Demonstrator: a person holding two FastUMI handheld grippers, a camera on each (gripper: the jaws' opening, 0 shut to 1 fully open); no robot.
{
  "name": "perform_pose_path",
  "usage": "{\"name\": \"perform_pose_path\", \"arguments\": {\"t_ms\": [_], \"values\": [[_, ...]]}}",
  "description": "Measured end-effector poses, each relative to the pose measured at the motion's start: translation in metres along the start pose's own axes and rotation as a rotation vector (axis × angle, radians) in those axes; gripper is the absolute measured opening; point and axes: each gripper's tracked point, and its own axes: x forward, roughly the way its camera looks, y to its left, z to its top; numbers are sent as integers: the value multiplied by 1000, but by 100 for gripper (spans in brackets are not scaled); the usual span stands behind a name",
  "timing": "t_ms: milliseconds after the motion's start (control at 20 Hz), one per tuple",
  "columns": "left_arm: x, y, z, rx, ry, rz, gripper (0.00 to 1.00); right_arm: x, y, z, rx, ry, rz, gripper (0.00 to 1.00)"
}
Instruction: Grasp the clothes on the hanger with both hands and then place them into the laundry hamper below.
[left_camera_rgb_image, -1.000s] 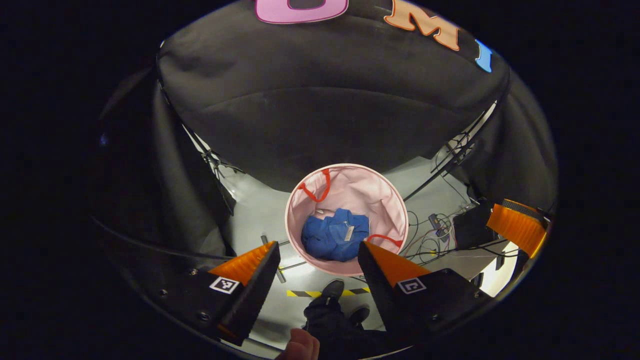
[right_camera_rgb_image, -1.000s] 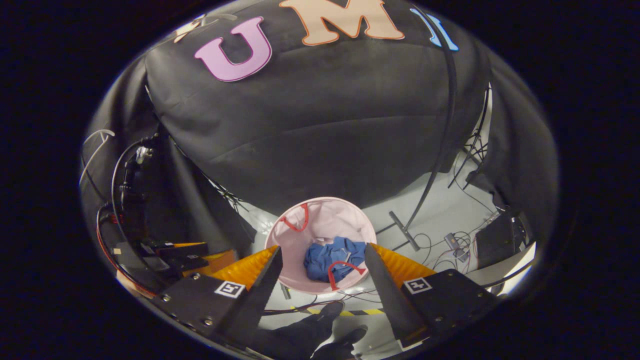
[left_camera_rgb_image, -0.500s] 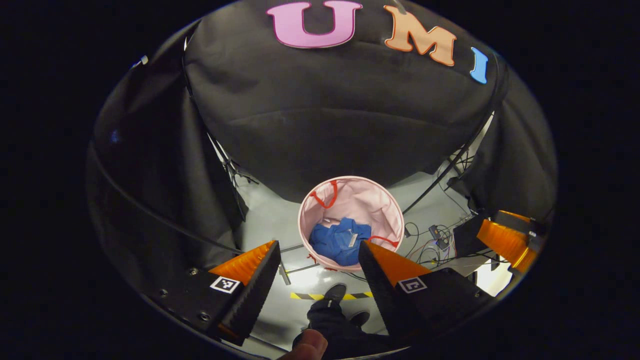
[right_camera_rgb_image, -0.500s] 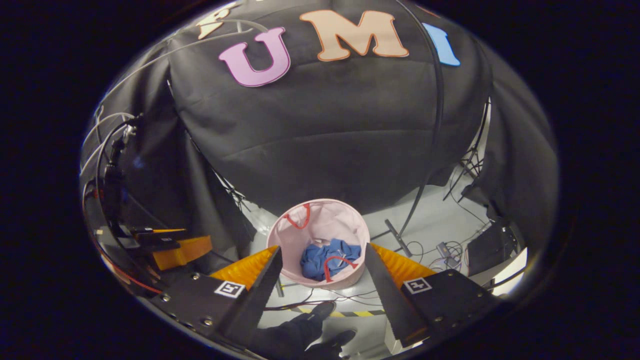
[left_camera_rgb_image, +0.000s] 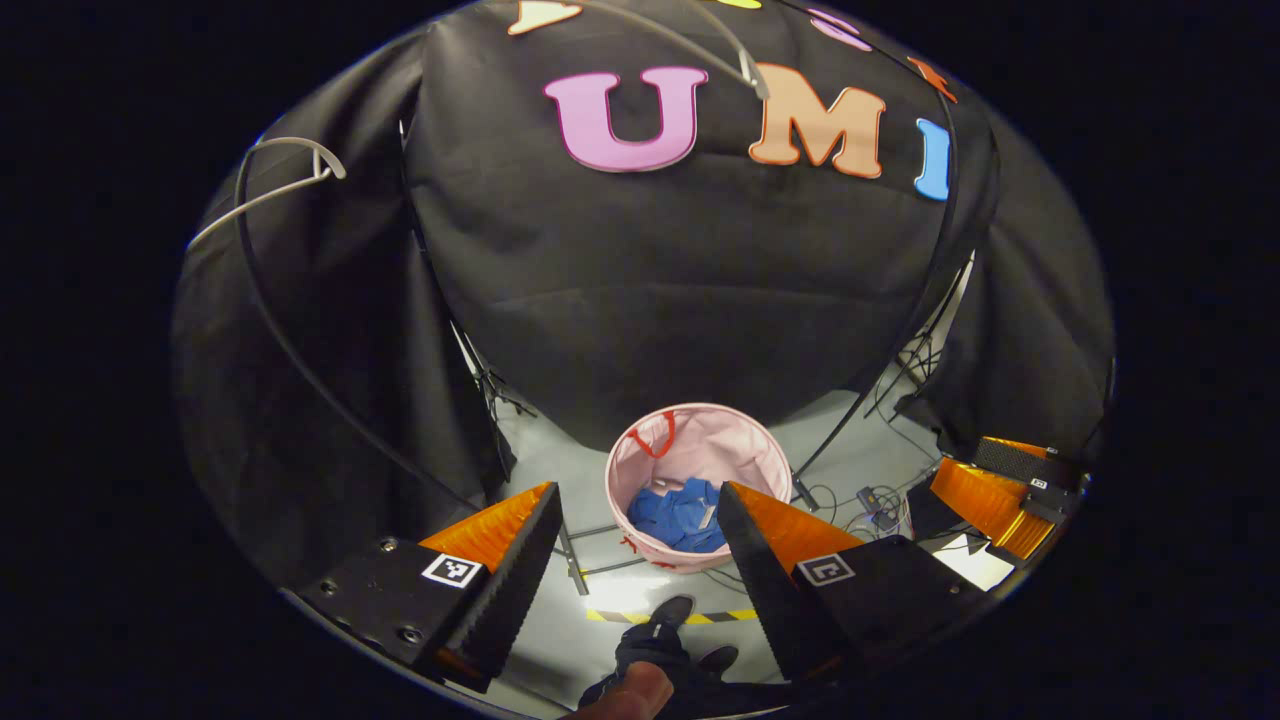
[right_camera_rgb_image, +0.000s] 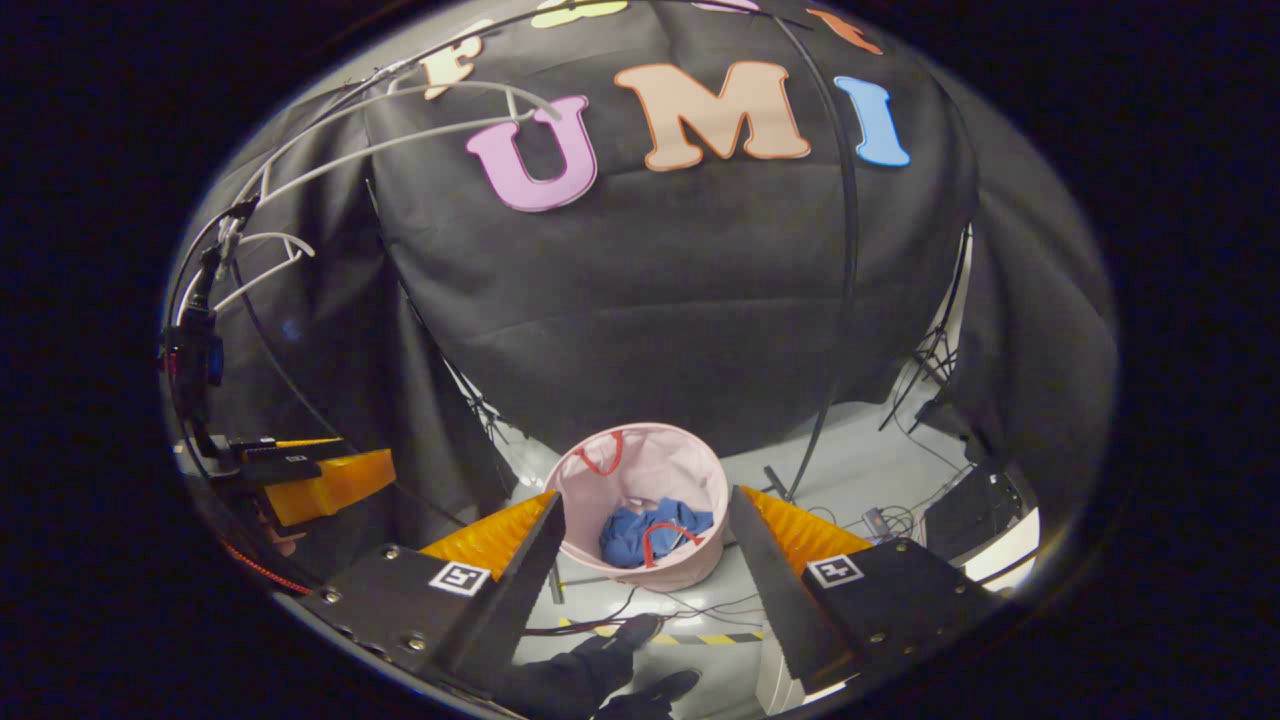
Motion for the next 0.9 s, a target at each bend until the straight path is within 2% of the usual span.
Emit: {"name": "perform_pose_path", "arguments": {"t_ms": [350, 700, 750, 800, 850, 900], "values": [[-66, -14, 61, 19, -234, 12, 99, -37, -14, 61, -87, -152, -38, 99], [-123, -12, 142, -7, -466, 36, 100, -73, -7, 136, -110, -338, -22, 100], [-130, -9, 151, -18, -494, 37, 100, -78, -6, 146, -115, -365, -28, 93], [-135, -6, 161, -37, -515, 35, 100, -82, -4, 156, -118, -392, -31, 99], [-141, -4, 169, -48, -530, 32, 100, -88, -1, 167, -122, -418, -29, 99], [-148, 1, 181, -54, -566, 40, 99, -95, 4, 178, -124, -447, -24, 93]]}}
